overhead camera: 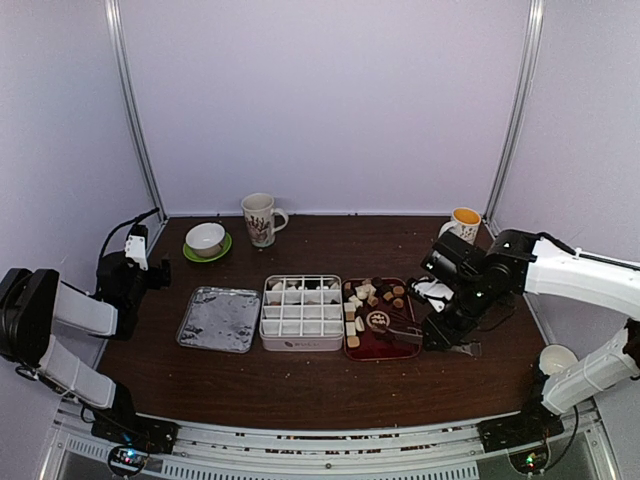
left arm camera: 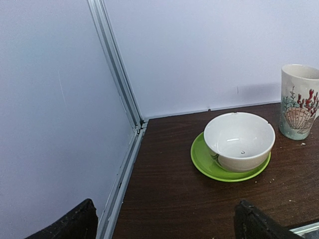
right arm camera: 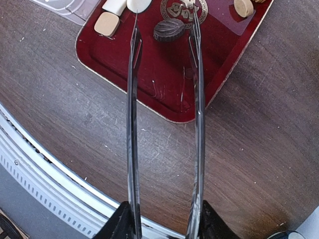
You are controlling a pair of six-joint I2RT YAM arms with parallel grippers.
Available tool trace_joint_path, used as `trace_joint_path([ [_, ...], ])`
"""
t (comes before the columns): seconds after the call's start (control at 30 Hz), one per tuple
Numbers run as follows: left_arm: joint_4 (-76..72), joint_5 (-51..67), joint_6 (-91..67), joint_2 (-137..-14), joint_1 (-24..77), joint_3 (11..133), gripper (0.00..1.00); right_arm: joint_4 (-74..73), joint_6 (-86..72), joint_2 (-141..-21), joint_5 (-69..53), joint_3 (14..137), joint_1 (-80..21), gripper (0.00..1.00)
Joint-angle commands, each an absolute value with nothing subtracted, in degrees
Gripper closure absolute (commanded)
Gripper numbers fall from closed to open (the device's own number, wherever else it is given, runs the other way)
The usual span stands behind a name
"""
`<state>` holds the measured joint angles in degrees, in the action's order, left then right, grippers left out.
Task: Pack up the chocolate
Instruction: Pick up the fake chocolate from the plate.
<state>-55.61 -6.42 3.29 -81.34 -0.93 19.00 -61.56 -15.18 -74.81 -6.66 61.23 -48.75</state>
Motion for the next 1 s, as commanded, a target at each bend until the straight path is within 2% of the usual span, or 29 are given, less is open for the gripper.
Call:
trace_joint_path([
  [0.0,-58.44,-6.02,2.89,-81.65,-1.33,18.76,0.02,-59.81,-16.33,-75.69,-7.17,60.11,-48.09,0.57],
  [0.57,-58.44,-6.06,2.90,-81.65,-1.41,18.72,0.02,-56.43,-17.49,-79.53,-8.79,59.35,-46.21,0.60],
  [0.97,-58.42,-6.06,2.90,-81.63,-1.39,18.72,0.02,-57.25,-16.97,-78.42,-9.79,60.84,-45.97,0.71],
])
